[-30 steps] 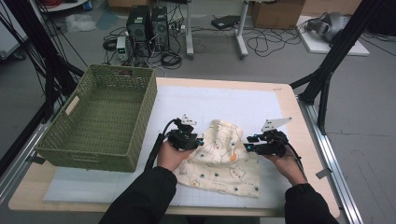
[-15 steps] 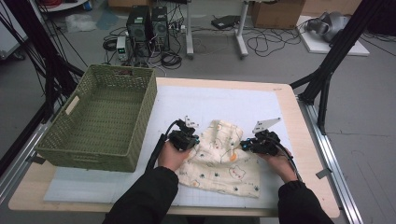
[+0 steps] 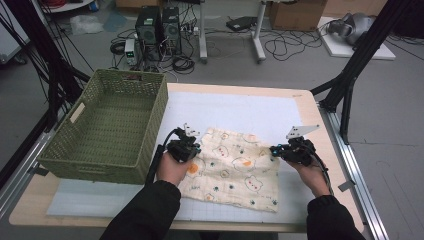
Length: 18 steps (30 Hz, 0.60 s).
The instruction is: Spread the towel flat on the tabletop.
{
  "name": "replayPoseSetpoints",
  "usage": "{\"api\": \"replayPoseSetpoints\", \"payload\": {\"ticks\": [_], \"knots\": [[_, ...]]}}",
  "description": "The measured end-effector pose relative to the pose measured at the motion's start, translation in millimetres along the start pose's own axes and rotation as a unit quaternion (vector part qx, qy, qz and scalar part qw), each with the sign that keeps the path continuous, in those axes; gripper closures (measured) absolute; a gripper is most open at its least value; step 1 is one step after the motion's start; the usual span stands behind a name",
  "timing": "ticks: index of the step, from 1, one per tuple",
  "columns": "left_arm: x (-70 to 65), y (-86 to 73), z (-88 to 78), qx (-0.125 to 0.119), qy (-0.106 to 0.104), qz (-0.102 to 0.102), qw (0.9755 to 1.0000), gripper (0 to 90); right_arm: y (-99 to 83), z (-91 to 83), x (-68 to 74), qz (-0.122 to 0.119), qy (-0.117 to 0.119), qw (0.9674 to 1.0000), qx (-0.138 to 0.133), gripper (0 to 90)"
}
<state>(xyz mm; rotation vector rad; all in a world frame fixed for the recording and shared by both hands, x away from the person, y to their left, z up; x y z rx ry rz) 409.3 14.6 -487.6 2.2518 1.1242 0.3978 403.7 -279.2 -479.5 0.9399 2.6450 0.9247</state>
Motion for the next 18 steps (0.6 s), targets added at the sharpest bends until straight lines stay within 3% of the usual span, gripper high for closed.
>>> {"api": "replayPoseSetpoints", "payload": {"ticks": [4, 8, 9, 10, 15, 18], "knots": [[5.1, -8.2, -3.1, 0.006, -0.002, -0.006, 1.0000, 88.5, -10.2, -0.9, -3.6, 0.010, -0.009, 0.9997, 0.019, 87.4], [4.5, -8.5, -3.3, 0.006, -0.011, -0.010, 0.9999, 88.0, -19.5, 3.4, -3.9, 0.020, 0.003, 0.9987, 0.046, 82.4], [3.5, -6.3, -4.3, -0.001, -0.016, -0.008, 0.9998, 86.8, -16.8, 2.1, -4.5, 0.017, -0.002, 0.9991, 0.038, 73.9], [3.4, -4.0, -4.5, -0.008, -0.017, -0.011, 0.9998, 83.2, -12.3, -0.4, -5.3, 0.027, 0.000, 0.9993, 0.025, 72.8], [2.1, 6.7, 2.0, -0.023, -0.032, -0.033, 0.9987, 69.5, 4.3, -5.5, -13.1, 0.028, -0.018, 0.9994, 0.003, 65.1], [0.1, 12.2, 11.5, -0.017, -0.027, -0.034, 0.9989, 67.9, 4.8, 7.4, -19.7, 0.025, -0.026, 0.9992, 0.020, 63.7]]}}
Point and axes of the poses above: each handheld gripper's, and its own axes: z roughly forward along the jaws, y roughly out of its top, x roughly to its left, the point moved 9 cm from there along z, roughly forward along the jaws, and after that the axes turned 8 degrees about x, right-handed, at the moved point
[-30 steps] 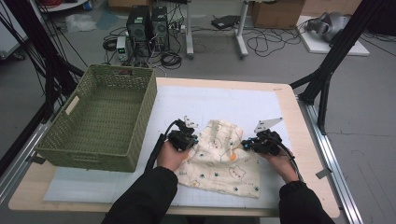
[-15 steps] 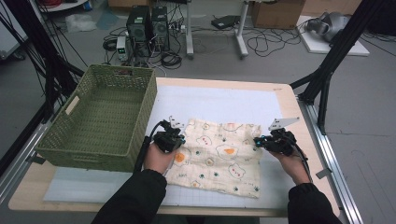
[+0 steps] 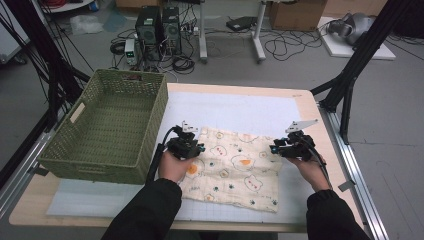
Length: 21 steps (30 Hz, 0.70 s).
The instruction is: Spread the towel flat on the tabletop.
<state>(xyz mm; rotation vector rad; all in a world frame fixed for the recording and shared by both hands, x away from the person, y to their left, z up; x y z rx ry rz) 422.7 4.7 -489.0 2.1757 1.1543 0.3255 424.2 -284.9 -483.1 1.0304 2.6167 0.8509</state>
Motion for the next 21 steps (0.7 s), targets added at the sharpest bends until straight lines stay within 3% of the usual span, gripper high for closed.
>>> {"api": "replayPoseSetpoints", "payload": {"ticks": [4, 6, 7, 9, 12, 15, 18, 21], "knots": [[0.8, -1.3, 14.7, 0.027, 0.023, 0.010, 0.9993, 74.2, -4.5, 16.8, -7.5, 0.008, -0.006, 0.9997, 0.024, 67.8], [0.2, -0.4, 16.3, 0.022, 0.027, 0.019, 0.9992, 86.5, -4.9, 21.2, -9.1, 0.004, -0.006, 0.9997, 0.024, 79.1], [0.3, -0.2, 16.6, 0.022, 0.028, 0.018, 0.9992, 88.6, -4.1, 21.8, -8.7, 0.004, 0.003, 0.9997, 0.022, 86.0], [1.2, -0.1, 16.0, 0.021, 0.024, 0.012, 0.9994, 89.4, -2.8, 23.3, -7.5, -0.001, 0.004, 0.9997, 0.023, 88.4], [6.3, 2.4, 11.9, 0.009, 0.048, 0.008, 0.9988, 89.6, 3.3, 21.0, -10.8, -0.004, -0.015, 0.9996, 0.023, 88.7], [10.2, 10.5, 3.2, -0.024, 0.065, -0.004, 0.9976, 89.6, 13.4, 16.5, -14.9, -0.009, -0.030, 0.9993, 0.020, 88.9], [15.1, 17.1, -2.0, -0.054, 0.078, -0.021, 0.9953, 89.7, 29.6, 10.9, -20.1, -0.011, -0.045, 0.9989, 0.001, 88.9], [20.8, 17.1, 1.7, -0.058, 0.083, -0.028, 0.9945, 88.7, 39.4, 12.3, -27.0, -0.012, -0.055, 0.9983, -0.012, 88.2]]}}
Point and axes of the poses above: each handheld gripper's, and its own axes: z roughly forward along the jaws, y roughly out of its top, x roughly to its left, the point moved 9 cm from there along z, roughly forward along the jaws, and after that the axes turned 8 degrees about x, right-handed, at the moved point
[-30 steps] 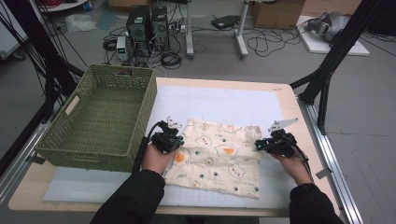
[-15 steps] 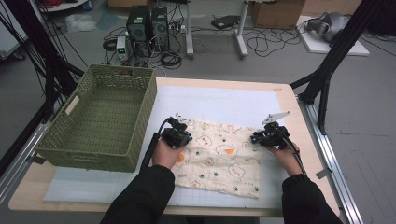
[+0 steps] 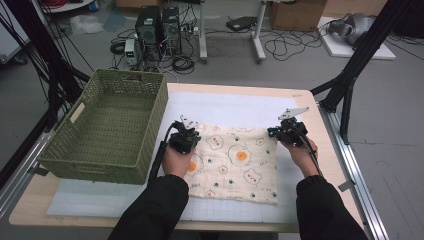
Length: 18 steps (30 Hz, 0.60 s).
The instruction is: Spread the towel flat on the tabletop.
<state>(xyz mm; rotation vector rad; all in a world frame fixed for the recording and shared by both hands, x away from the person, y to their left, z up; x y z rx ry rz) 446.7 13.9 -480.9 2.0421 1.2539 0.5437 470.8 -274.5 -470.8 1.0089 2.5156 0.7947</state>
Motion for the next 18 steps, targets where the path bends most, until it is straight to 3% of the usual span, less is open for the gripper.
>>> {"api": "replayPoseSetpoints", "payload": {"ticks": [2, 5, 9, 11, 14, 18], "knots": [[3.1, -4.0, 5.3, 0.013, -0.012, -0.019, 0.9997, 75.8, 0.5, 4.6, -5.6, 0.008, -0.008, 0.9999, -0.005, 78.3], [3.4, -6.1, 2.6, 0.014, -0.020, -0.016, 0.9996, 75.3, -5.1, 6.5, -7.2, 0.019, -0.001, 0.9998, 0.005, 70.3], [-2.1, -7.5, -8.1, 0.006, -0.039, -0.007, 0.9992, 74.5, -10.6, -6.7, 1.7, 0.001, 0.014, 0.9999, -0.007, 67.2], [-5.5, -10.9, -14.7, 0.001, -0.046, 0.007, 0.9989, 73.4, -16.8, -16.7, 13.1, -0.003, 0.039, 0.9990, -0.020, 64.7], [-10.1, -18.6, -23.5, 0.001, -0.056, 0.018, 0.9983, 71.1, -28.6, -27.0, 31.6, -0.014, 0.063, 0.9977, -0.018, 60.3], [-19.0, -29.1, -36.0, 0.004, -0.074, 0.032, 0.9968, 68.4, -43.2, -35.6, 64.4, -0.044, 0.090, 0.9947, -0.023, 57.5]]}}
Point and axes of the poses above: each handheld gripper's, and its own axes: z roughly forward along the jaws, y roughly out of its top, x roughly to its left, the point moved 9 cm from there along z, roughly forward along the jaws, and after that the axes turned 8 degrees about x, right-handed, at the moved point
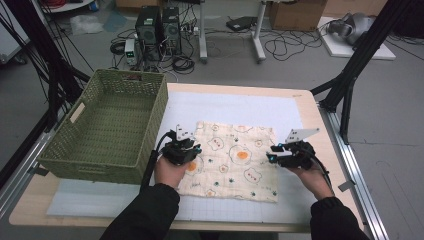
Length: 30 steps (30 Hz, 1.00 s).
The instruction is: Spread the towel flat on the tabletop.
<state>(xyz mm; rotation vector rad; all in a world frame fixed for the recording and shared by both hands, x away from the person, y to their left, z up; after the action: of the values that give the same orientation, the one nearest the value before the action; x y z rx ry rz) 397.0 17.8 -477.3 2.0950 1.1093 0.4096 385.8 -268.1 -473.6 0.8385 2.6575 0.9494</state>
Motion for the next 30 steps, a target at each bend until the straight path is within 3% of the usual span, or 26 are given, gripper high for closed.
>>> {"api": "replayPoseSetpoints", "payload": {"ticks": [5, 9, 14, 19, 21, 30], "knots": [[-14.8, -20.0, -10.7, 0.022, -0.017, 0.037, 0.9989, 63.9, -16.7, -0.5, 38.5, -0.026, 0.039, 0.9989, 0.001, 56.0], [-22.0, -37.0, -16.0, 0.039, -0.032, 0.045, 0.9977, 60.9, -27.8, 0.9, 61.2, -0.043, 0.072, 0.9964, 0.014, 57.2], [-27.7, -53.1, -16.3, 0.056, -0.049, 0.061, 0.9953, 68.0, -36.9, 7.1, 78.6, -0.064, 0.094, 0.9929, 0.034, 65.0], [-26.6, -54.3, -17.1, 0.050, -0.049, 0.065, 0.9954, 87.5, -38.2, 9.7, 79.2, -0.068, 0.094, 0.9926, 0.035, 82.7], [-26.7, -54.4, -17.5, 0.048, -0.049, 0.062, 0.9957, 88.8, -38.2, 9.8, 79.5, -0.075, 0.099, 0.9917, 0.035, 87.7], [-30.8, -59.1, -24.0, 0.047, -0.067, 0.056, 0.9951, 89.4, -44.7, 3.9, 79.1, -0.062, 0.121, 0.9903, 0.030, 88.7]]}}
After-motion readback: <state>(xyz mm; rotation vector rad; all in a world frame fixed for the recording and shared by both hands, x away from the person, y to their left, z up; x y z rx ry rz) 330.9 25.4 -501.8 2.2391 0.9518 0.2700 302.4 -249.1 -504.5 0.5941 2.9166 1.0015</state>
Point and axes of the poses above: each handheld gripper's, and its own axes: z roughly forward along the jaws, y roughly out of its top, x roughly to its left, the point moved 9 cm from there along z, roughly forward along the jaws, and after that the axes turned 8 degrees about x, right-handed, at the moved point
